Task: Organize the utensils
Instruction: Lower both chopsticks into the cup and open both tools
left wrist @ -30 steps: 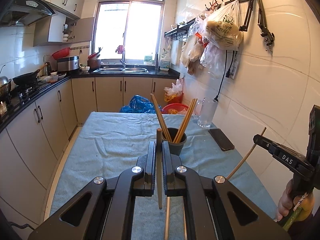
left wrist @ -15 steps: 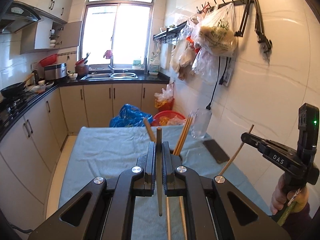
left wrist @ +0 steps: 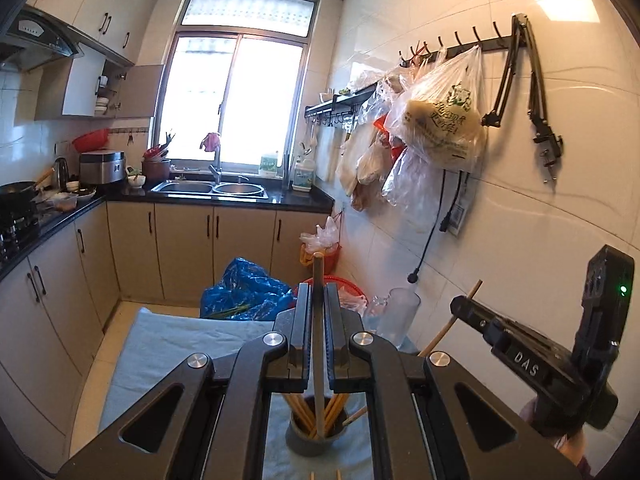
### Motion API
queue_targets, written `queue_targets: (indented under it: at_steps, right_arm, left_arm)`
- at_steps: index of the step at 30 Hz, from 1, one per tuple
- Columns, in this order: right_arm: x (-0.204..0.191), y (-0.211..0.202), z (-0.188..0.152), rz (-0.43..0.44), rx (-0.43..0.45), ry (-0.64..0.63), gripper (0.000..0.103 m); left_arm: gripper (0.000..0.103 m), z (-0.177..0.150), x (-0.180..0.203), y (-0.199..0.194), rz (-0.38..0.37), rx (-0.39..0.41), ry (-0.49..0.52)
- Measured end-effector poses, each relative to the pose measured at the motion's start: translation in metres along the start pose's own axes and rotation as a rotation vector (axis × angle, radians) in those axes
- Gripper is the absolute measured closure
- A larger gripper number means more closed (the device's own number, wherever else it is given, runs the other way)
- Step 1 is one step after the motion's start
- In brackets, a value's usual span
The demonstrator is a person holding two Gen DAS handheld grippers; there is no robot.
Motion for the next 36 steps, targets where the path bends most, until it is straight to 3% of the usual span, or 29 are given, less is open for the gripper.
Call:
queue_targets:
  at_steps: [6,11,16,23,27,36]
  right_arm:
    - [0.01,0.033,-0.017,-0.032,-0.035,0.013,0.096]
    - [0.027,0.063,-0.043,-0.037,-0.131,0.054,0.096]
    - [0.042,0.081,-0.061,-0.031,-0.199,0.094,0.096]
    - [0.044,0.085,-0.067,-0.048,-0.215,0.086,0.094]
    - [0.043,0.079,-0.065,-0.043,-0.199,0.088,0.066]
    - [0.036,0.05,-0.054,-0.05,-0.165,0.067,0.059]
  left_arm:
    - [0.098,-0.018,0.004,0.051,0.037,-0.043,0.027]
    - [0.098,-0.044,-0.005,0.079,0.046,-0.134,0.008]
    - [0.098,-0.058,-0.016,0.08,0.065,-0.163,-0.023]
    - [0.095,-0.063,-0.024,0.061,0.072,-0.152,-0.05]
    - [0.075,-0.066,-0.025,0.045,0.076,-0.14,-0.06]
    - [0.063,-0.072,-0.025,-0.001,0.11,-0.084,-0.022]
Point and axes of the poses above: each gripper's, at about its wrist camera, not at the fingertips, and y roughly the way its jaws point, x to its right, z to its top, the point moved 3 cm from there along y, roughly the way its jaws point, and after that the axes turned 2 degrees about -y, right-handed, at the moved point
